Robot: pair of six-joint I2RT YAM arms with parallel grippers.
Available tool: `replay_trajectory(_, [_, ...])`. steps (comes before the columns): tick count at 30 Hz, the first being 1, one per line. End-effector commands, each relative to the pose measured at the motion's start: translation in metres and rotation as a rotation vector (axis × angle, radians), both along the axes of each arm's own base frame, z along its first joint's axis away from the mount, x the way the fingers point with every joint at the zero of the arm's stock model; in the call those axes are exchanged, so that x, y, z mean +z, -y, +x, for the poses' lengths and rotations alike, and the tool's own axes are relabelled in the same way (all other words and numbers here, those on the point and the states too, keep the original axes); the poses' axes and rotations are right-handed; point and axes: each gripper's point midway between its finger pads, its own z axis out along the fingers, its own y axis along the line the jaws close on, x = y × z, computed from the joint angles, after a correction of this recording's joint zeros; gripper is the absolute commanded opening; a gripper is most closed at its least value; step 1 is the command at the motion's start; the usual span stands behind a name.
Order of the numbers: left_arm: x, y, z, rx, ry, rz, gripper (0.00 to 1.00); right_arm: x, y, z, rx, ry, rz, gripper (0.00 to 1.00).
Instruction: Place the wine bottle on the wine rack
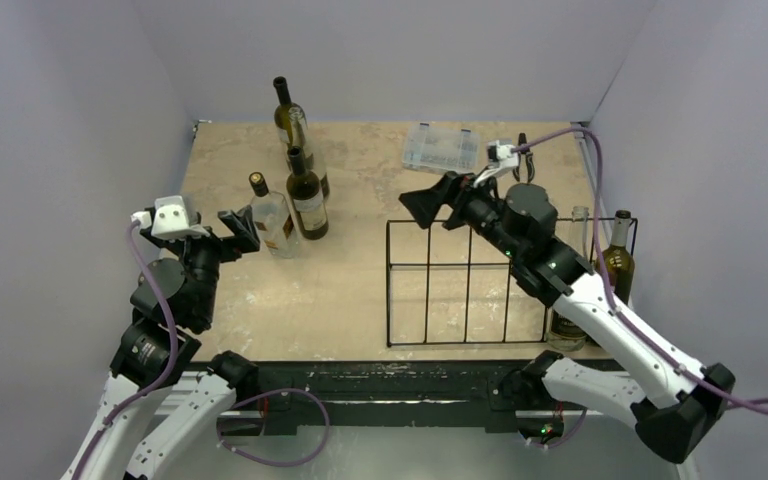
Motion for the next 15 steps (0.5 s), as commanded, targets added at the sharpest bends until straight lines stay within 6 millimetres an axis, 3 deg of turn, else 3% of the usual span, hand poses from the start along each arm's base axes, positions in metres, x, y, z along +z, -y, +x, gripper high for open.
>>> replay_trajectory(1, [0.017, -0.006, -0.001, 0.027, 0.052, -0.005, 0.95, 0.032, -0.036, 0.01, -0.016, 0.054, 0.03, 0.99])
replay_trajectory(7, [0.014, 0.003, 0.003, -0.008, 0.038, 0.009, 0.96, 0.024, -0.08, 0.028, -0.025, 0.029, -0.029, 0.99])
replay_trajectory(15, [0.01, 0.006, 0.008, -0.014, 0.014, 0.027, 0.96, 0.005, -0.109, 0.051, -0.058, 0.008, -0.088, 0.99])
